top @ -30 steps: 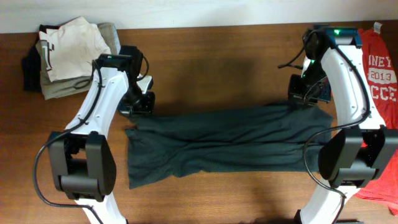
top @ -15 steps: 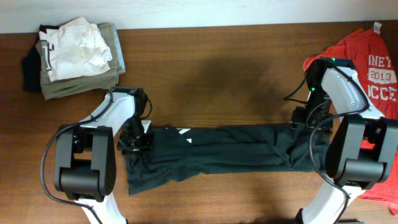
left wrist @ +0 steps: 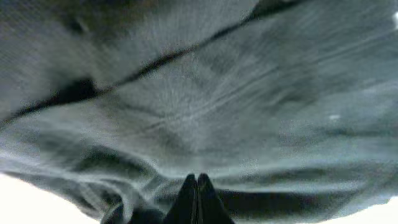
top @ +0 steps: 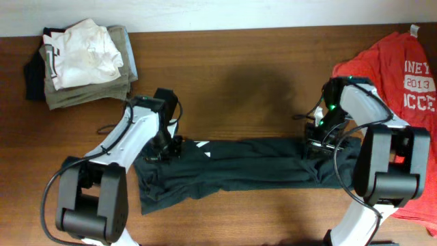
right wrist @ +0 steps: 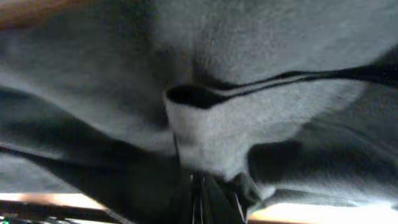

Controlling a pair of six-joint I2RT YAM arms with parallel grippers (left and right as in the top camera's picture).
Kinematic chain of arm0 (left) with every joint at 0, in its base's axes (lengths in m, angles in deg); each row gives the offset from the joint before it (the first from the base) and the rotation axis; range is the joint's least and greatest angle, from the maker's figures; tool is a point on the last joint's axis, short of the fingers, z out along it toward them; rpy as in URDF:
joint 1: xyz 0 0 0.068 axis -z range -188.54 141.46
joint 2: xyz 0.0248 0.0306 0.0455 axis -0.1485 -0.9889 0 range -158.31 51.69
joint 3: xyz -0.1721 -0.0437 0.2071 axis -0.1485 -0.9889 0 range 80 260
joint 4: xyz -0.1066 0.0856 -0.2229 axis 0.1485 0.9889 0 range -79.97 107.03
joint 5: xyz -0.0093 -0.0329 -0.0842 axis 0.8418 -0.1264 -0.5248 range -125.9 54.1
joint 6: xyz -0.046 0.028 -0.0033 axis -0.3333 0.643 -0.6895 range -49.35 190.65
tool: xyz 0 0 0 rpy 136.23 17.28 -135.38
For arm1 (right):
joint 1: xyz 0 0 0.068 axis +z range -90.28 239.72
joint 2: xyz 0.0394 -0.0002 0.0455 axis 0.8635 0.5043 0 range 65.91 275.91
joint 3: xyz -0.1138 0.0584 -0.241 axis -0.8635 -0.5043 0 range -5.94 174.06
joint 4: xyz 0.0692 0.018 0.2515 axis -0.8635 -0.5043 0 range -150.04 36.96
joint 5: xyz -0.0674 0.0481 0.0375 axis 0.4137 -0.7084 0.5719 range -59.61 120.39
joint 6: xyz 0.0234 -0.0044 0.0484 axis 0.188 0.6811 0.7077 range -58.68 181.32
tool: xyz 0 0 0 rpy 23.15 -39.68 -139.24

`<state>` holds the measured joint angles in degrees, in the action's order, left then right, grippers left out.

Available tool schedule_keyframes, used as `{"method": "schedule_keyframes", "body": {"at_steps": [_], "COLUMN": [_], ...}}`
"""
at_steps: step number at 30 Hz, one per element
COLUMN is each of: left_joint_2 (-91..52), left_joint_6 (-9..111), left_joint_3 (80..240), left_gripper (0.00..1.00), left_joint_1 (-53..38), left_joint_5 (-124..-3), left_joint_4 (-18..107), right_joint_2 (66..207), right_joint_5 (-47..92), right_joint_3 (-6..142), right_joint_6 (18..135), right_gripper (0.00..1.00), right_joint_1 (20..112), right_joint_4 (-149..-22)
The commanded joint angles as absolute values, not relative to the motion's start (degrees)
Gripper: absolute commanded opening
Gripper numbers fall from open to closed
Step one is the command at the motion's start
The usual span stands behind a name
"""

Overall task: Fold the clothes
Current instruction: 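Fold the top half down toward the table center with both grippers, then fold the strip's right end leftward over the middle with the right gripper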

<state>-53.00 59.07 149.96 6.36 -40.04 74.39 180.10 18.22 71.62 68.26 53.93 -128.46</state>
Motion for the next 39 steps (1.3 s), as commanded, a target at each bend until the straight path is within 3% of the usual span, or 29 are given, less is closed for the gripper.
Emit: {"method": "schedule_keyframes", "body": {"at_steps": [1, 4, 11, 16, 18, 25, 27, 28, 29, 30, 31, 34, 39], "left_joint_2": [-53.19, -53.41, -53.41, -53.41, -53.41, -53.26, -51.51, -49.54, -48.95, -49.04, -49.28, -49.61, -51.21], "left_joint_6": [59.58, 59.42, 58.24, 56.76, 57.08, 65.17, 66.64, 69.35, 71.99, 71.97, 71.31, 71.03, 67.16], "left_joint_3": [143.14, 138.72, 138.7, 138.96, 142.16, 158.11, 162.81, 163.38, 163.38, 163.2, 160.65, 151.68, 139.62], "left_gripper": [0.0, 0.01, 0.01, 0.0, 0.01, 0.0, 0.01, 0.0, 0.01, 0.0, 0.01, 0.0, 0.0], "left_joint_1": [5.35, -0.09, -24.22, -32.35, -35.35, -34.6, -31.78, -28.27, -24.59, -20.86, -14.43, -8.0, -11.02], "left_joint_5": [-44.35, -45.57, -45.55, -41.73, -41.47, -45.22, -48.44, -55.76, -59.28, -57.95, -55.83, -55.78, -50.62], "left_joint_4": [67.16, 62.39, 53.5, 47.92, 48.75, 59.33, 63.81, 65.95, 68.73, 71.62, 72.75, 67.29, 52.6], "right_joint_2": [179.53, 179.57, 179.57, 179.57, 179.57, 179.46, 179.44, 179.44, 179.53, 179.53, 179.59, 179.64, 179.75], "right_joint_5": [17.48, 17.7, 15.84, 10.03, 14.05, 26.94, 29.46, 29.81, 29.78, 29.26, 29.19, 28.25, 27.66], "right_joint_3": [65.37, 59.51, 59.65, 60.08, 65.07, 82.62, 87.64, 88.85, 88.65, 87.14, 85.66, 79.67, 69.77], "right_joint_6": [70.16, 71.52, 71.43, 72.55, 73.86, 75.41, 75.39, 75.39, 75.37, 75.3, 75.24, 75.37, 75.85], "right_gripper": [0.16, 0.18, 0.16, 0.2, 0.2, 0.25, 0.31, 0.41, 0.36, 0.18, 0.14, 0.13, 0.13], "right_joint_1": [54.2, 54.09, 54.11, 55.77, 56.75, 56.62, 56.49, 55.75, 54.48, 52.95, 52.4, 52.19, 52.01], "right_joint_4": [-122.42, -114.82, -103.82, -93.31, -95.41, -114.14, -118.88, -120.65, -121.46, -121.46, -121.24, -116.54, -106.47]}}
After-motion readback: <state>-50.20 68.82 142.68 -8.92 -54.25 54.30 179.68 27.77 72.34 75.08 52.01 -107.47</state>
